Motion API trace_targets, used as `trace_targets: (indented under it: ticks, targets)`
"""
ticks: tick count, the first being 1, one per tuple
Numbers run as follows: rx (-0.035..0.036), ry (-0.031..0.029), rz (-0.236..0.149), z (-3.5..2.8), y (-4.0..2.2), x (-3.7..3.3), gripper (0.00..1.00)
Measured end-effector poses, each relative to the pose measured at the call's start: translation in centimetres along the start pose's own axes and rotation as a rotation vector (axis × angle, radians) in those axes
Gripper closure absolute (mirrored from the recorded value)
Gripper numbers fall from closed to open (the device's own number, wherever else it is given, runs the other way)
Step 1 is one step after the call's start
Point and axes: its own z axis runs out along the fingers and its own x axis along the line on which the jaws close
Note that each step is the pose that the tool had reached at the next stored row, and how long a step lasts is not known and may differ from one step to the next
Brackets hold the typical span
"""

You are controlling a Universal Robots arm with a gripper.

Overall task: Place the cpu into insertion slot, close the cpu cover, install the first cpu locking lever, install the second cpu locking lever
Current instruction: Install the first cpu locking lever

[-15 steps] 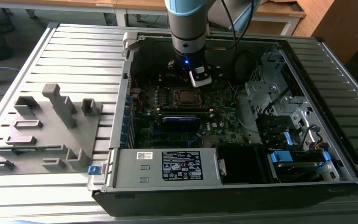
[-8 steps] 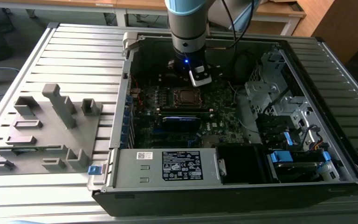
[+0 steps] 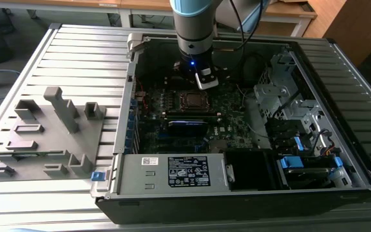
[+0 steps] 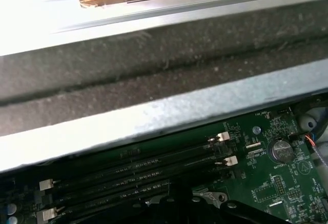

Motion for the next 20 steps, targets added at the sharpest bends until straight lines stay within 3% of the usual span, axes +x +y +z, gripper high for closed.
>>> trace_targets:
  ticks: [4,6,8,11,12,20]
  targets:
    - [-0.0006,-0.0006,0.001,0.00,-0.02,0.05,0.89]
    - [-0.0019,-0.0047,0.000,0.02,-0.02,0.05,0.89]
    - [-0.0048,-0.0153,-0.003,0.06,-0.05,0.09,0.89]
    - [-0.0121,-0.0387,-0.009,0.13,-0.10,0.22,0.89]
    - [-0.0135,-0.0418,-0.010,0.13,-0.12,0.28,0.89]
    - [-0.0154,-0.0444,-0.010,0.13,-0.16,0.41,0.89]
